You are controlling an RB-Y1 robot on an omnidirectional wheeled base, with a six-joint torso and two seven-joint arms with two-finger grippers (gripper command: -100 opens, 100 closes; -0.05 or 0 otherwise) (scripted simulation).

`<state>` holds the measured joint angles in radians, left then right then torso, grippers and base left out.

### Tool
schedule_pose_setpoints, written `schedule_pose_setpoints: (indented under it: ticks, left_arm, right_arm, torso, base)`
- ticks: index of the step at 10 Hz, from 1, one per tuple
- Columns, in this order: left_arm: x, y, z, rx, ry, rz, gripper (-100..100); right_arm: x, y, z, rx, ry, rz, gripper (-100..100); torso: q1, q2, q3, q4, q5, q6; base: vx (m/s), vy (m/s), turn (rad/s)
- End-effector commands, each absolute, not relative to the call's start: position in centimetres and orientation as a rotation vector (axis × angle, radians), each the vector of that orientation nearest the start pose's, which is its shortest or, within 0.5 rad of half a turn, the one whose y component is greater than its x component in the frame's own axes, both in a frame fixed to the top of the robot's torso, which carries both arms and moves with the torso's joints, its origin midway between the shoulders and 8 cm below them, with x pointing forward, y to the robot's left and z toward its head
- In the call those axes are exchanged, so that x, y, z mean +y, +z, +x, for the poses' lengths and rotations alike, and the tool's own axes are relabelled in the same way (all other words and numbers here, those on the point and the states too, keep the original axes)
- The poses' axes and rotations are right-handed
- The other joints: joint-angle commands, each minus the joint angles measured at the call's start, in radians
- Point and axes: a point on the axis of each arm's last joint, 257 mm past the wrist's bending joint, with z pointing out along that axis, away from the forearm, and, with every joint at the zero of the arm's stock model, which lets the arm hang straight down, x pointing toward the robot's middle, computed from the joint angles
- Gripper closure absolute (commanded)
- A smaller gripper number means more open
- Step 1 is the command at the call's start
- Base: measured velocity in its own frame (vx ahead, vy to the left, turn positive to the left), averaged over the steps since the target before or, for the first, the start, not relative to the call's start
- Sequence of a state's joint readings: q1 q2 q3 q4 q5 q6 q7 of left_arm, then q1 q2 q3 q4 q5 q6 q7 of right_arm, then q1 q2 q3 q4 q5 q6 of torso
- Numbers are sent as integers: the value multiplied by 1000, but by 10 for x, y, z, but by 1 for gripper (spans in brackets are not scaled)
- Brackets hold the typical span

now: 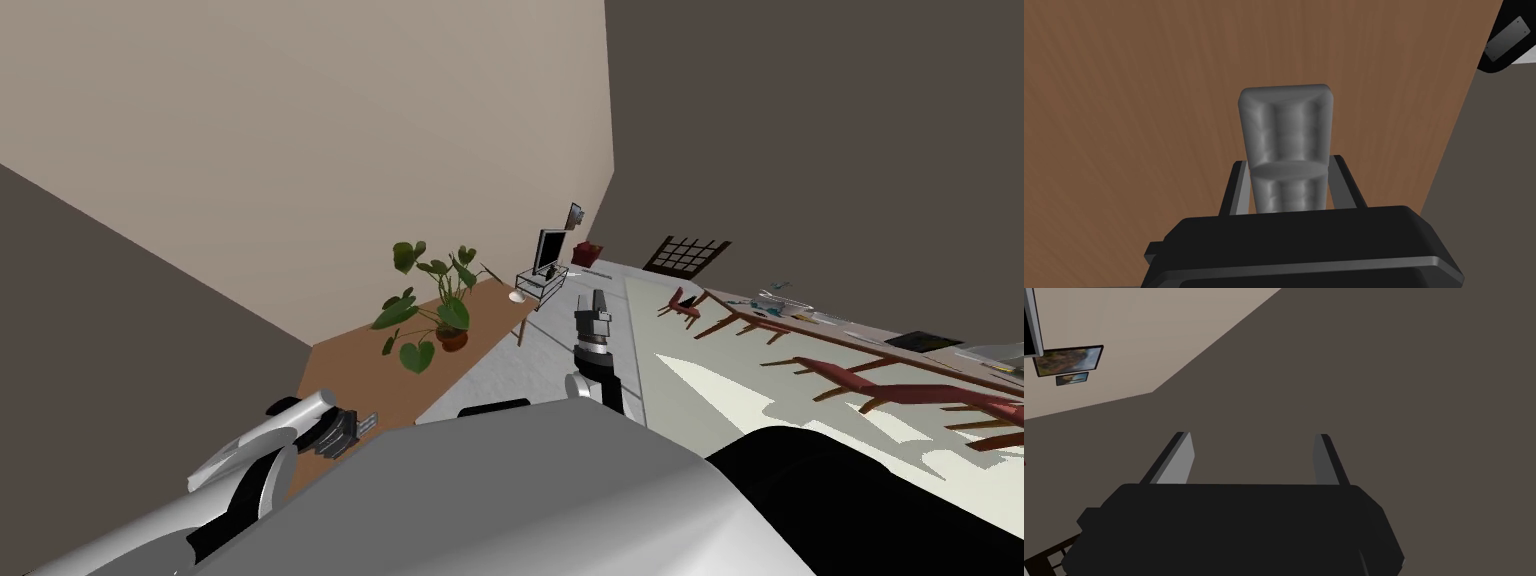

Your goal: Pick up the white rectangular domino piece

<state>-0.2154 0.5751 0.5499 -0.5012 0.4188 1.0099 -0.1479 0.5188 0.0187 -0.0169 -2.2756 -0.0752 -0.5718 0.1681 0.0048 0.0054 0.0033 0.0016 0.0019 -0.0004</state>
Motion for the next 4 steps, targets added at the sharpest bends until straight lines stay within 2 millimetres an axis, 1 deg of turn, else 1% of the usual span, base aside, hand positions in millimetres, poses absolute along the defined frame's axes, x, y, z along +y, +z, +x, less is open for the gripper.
schedule_pose_setpoints:
  ticks: [1, 2, 3, 4]
  left_arm:
    - [552, -536, 223, 1285, -12, -2827, 100]
    - [553, -530, 230, 1264, -11, -2836, 100]
    - [553, -534, 225, 1278, -12, -2830, 100]
    - [553, -533, 226, 1274, -12, -2832, 0]
  right_arm:
    - [-297, 30, 328, 554, 1174, 617, 0]
    - [-297, 30, 328, 554, 1174, 617, 0]
    - [-297, 30, 328, 554, 1174, 617, 0]
    - [-297, 30, 328, 554, 1174, 617, 0]
  torso:
    - [0, 0, 0, 0, 0, 0]
    - [0, 0, 0, 0, 0, 0]
    - [0, 0, 0, 0, 0, 0]
    - [0, -2, -1, 0, 0, -1]
  base:
    - [-88, 19, -76]
    - [-115, 12, -109]
    - [-55, 6, -32]
    - [-9, 1, 6]
